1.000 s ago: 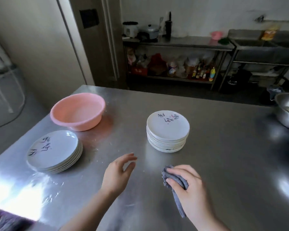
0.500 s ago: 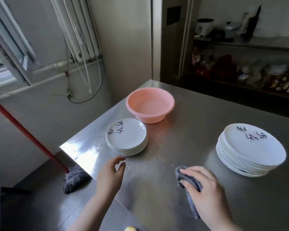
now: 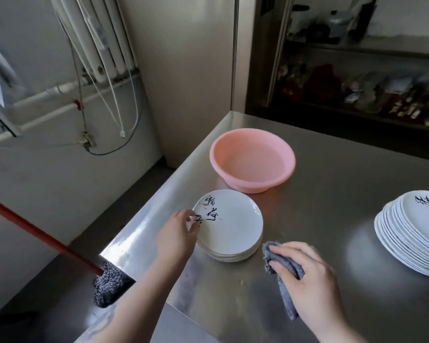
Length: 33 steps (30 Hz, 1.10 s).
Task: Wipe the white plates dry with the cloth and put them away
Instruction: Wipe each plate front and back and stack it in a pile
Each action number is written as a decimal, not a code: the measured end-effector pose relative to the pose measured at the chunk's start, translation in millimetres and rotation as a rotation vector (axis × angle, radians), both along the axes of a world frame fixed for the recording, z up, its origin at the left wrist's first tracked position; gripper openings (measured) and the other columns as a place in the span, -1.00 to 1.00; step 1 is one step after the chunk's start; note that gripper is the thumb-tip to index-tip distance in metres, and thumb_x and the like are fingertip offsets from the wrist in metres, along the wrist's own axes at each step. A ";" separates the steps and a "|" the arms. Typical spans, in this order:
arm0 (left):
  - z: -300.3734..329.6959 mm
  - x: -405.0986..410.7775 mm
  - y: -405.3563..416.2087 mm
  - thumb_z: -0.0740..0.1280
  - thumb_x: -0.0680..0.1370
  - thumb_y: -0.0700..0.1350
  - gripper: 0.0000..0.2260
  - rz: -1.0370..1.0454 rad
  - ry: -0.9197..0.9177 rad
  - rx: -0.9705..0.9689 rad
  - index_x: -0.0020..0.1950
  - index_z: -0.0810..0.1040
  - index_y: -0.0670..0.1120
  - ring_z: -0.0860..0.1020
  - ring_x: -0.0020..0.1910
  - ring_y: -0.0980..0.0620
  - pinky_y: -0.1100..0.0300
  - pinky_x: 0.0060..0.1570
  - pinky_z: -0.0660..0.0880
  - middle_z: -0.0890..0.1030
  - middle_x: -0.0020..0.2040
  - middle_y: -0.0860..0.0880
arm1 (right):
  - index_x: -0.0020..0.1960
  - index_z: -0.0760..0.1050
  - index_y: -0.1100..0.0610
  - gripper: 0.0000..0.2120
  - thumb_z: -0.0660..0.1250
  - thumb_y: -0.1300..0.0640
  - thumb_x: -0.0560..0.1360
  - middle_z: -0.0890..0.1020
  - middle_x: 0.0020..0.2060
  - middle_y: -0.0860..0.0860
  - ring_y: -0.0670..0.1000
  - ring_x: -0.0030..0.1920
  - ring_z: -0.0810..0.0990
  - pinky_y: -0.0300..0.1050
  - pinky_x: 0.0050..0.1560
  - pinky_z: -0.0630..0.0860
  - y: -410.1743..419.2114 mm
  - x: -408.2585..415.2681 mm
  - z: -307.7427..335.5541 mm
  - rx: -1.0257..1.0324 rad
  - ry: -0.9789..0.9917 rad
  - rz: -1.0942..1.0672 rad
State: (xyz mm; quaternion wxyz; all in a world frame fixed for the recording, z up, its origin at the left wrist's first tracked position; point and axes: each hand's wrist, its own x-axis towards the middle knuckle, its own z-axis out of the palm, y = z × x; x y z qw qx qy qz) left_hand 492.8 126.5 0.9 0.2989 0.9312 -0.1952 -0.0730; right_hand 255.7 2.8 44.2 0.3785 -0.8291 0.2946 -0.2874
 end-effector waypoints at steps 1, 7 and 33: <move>1.0 4.5 -1.2 0.33 0.50 0.02 -0.87 0.004 0.013 0.006 0.04 0.53 0.14 0.55 -0.06 0.10 0.21 -0.27 0.34 0.53 -0.05 0.20 | -0.07 0.70 -0.01 -0.70 0.54 0.34 0.31 0.60 -0.06 -0.22 -0.16 0.01 0.56 -0.51 0.03 0.35 1.9 1.5 -0.5 0.006 0.010 -0.012; -4.1 11.4 -6.3 0.43 0.42 0.04 -0.84 0.079 0.079 -0.089 -0.18 0.46 0.05 0.49 -0.22 0.14 0.16 -0.34 0.39 0.51 -0.22 0.11 | -0.09 0.70 0.00 -0.70 0.52 0.36 0.32 0.58 -0.04 -0.23 -0.20 0.02 0.55 -0.53 0.02 0.34 3.7 8.6 -0.5 0.006 0.036 -0.068; 48.7 -40.8 -47.6 0.42 0.50 -0.18 -0.79 0.003 0.546 -0.735 0.01 0.65 0.14 0.67 -0.33 0.00 0.19 -0.46 0.53 0.72 -0.23 0.03 | -0.07 0.67 -0.06 -0.69 0.47 0.34 0.38 0.62 -0.05 -0.18 -0.15 0.03 0.59 -0.47 0.03 0.39 -23.8 -44.8 8.7 0.078 -0.033 -0.343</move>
